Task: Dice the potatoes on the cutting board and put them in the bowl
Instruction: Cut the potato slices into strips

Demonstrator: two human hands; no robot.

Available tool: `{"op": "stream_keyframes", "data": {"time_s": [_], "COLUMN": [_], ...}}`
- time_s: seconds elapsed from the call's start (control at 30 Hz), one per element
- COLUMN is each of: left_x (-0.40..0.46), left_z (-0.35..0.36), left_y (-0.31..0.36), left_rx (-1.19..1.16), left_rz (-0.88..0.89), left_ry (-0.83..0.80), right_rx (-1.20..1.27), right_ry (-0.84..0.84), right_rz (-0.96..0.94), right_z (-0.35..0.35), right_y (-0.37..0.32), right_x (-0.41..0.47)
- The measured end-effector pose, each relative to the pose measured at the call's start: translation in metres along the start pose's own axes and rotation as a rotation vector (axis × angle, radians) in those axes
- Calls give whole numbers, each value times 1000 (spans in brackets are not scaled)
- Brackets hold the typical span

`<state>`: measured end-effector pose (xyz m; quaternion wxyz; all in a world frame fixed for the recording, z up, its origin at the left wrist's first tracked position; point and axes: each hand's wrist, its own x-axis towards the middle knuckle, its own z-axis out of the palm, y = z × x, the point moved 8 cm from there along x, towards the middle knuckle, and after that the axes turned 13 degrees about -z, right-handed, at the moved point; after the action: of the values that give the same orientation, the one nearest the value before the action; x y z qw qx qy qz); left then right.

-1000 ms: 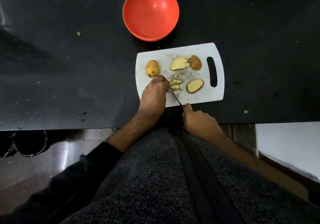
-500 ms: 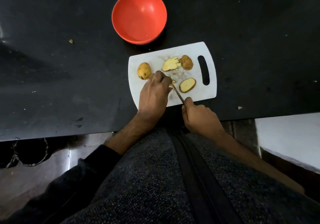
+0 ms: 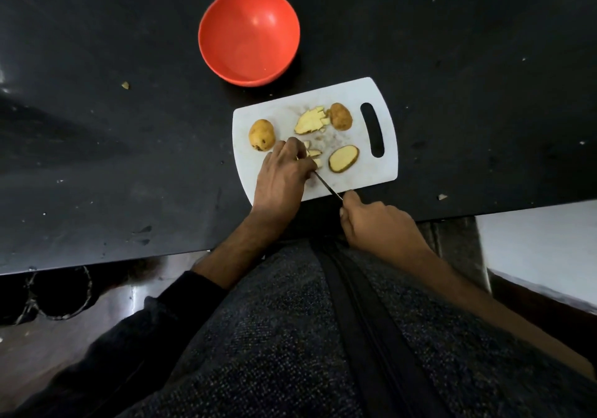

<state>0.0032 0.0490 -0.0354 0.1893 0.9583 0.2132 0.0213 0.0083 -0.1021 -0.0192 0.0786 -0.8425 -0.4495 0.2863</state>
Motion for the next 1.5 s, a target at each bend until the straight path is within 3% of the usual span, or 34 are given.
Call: {"op": "stream_keyframes", "data": {"time_s": [0.4, 0.63, 0.9, 1.07, 1.5], "left_x": [10, 23, 36, 33, 37], "left_z": [3, 19, 27, 29, 24], "left_y": [37, 62, 75, 77, 63], "left_rx": [-53, 53, -41, -72, -98], "left_rz": [39, 64, -194, -163, -191], "left_ry": [-48, -195, -288, -374, -305], "right_rx": [180, 219, 256, 266, 176], "right_ry": [263, 229, 208, 233, 218], "right_rz": [190, 218, 208, 227, 208], "right_z": [-17, -13, -9, -14, -9], "right_y": [51, 66, 72, 78, 56], "right_x": [-10, -10, 1, 3, 17]}}
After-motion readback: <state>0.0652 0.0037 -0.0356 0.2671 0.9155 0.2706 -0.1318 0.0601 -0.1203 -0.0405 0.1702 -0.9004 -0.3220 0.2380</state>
